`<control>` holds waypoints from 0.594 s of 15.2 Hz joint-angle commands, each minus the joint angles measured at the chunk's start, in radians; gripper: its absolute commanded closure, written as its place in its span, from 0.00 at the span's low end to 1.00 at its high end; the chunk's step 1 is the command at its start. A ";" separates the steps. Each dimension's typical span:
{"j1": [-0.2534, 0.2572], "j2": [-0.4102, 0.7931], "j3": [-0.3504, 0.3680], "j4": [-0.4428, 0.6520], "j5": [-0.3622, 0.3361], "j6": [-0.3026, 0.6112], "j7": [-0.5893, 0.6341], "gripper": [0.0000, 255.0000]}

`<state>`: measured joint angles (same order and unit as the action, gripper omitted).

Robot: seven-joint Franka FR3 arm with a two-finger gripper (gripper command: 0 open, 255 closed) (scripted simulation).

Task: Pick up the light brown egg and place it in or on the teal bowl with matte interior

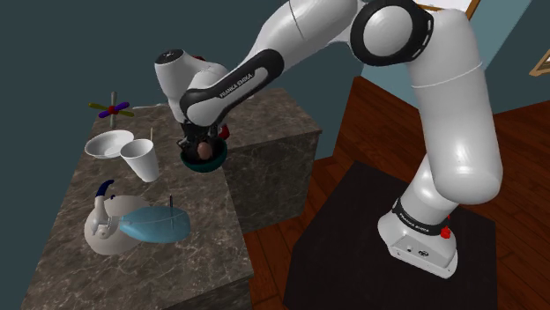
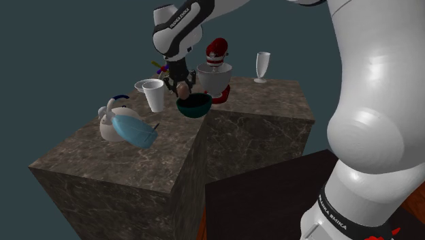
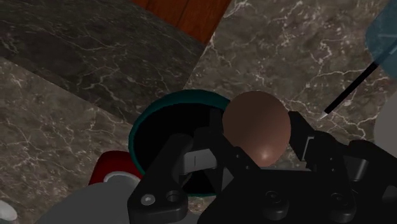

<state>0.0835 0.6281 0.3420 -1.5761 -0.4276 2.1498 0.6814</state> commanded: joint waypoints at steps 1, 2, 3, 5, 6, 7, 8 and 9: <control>-0.013 0.046 -0.010 0.081 0.001 -0.027 -0.044 1.00; -0.018 0.072 -0.015 0.125 0.001 -0.042 -0.064 1.00; -0.022 0.099 -0.020 0.172 0.002 -0.059 -0.085 1.00; -0.027 0.158 -0.030 0.277 0.003 -0.096 -0.127 1.00; -0.029 0.192 -0.035 0.336 0.004 -0.117 -0.149 1.00; -0.029 0.227 -0.040 0.400 0.006 -0.141 -0.171 1.00; -0.028 0.267 -0.045 0.472 0.007 -0.168 -0.195 1.00; -0.025 0.312 -0.050 0.553 0.009 -0.199 -0.220 1.00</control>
<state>0.0616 0.9046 0.2967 -1.0898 -0.4206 1.9760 0.4893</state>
